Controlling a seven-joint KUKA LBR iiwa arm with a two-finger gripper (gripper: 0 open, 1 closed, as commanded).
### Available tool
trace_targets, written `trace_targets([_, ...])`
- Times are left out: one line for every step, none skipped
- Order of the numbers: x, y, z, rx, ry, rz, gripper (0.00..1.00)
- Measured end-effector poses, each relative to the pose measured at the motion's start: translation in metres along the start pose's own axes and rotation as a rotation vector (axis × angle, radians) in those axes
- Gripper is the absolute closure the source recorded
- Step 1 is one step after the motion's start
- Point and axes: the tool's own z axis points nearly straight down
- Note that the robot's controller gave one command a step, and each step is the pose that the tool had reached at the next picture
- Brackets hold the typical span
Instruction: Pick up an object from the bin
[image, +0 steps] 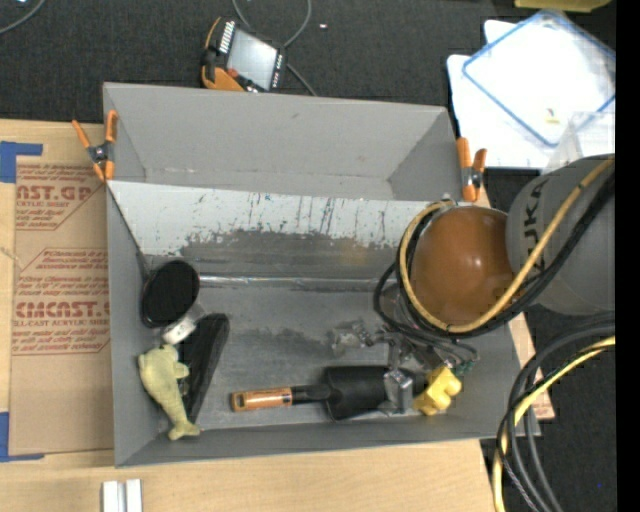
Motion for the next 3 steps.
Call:
trace_targets([-0.0042, 0.0009, 0.0349, -0.002, -0.001, 0.105, 0.0])
trace_targets([-0.0015, -0.0012, 0.0282, 0.001, -0.007, 0.113, 1.0])
trace_targets([-0.0015, -0.0012, 0.0282, 0.001, -0.007, 0.113, 1.0])
